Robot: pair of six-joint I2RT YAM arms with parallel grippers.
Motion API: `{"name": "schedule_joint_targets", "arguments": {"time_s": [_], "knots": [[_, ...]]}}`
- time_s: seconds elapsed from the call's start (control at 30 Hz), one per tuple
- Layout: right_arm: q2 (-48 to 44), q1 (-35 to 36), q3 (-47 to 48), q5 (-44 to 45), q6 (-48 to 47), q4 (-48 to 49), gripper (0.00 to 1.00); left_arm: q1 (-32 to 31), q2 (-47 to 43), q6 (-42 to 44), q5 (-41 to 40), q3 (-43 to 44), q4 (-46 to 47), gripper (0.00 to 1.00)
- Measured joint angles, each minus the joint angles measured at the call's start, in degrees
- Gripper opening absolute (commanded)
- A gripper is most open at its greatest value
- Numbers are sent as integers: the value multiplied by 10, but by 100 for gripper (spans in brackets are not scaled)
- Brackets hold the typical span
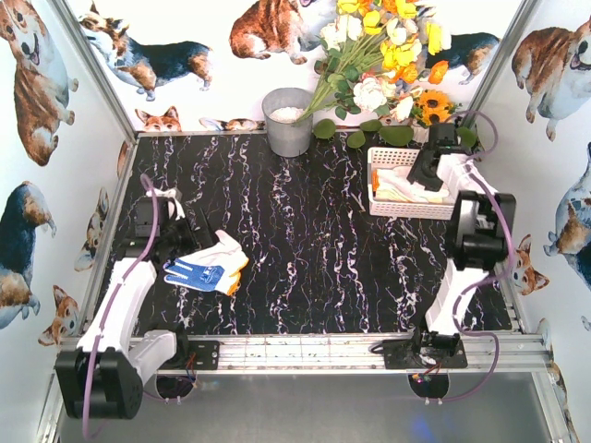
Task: Put the gloves into the storage basket
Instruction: Adjust the glove in the bin.
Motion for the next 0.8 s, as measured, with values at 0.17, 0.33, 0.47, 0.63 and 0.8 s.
{"name": "schedule_joint_targets", "arguments": {"time_s": [0.17, 0.33, 0.47, 0.63, 0.8], "knots": [[-135, 8, -55, -35, 15, -4, 50, 0, -63, -78, -3, -25, -19, 94], [-287, 47, -118, -59, 34, 0, 51, 0, -122, -174, 26, -106, -11, 88], [-377, 98, -181, -88, 52, 0, 51, 0, -148, -239, 57, -169, 21, 74], [-444, 149, -261, -122, 76, -7, 51, 0, -142, -302, 95, -234, 100, 59], [-504, 203, -322, -150, 106, -21, 51, 0, -108, -323, 107, -247, 178, 43]]}}
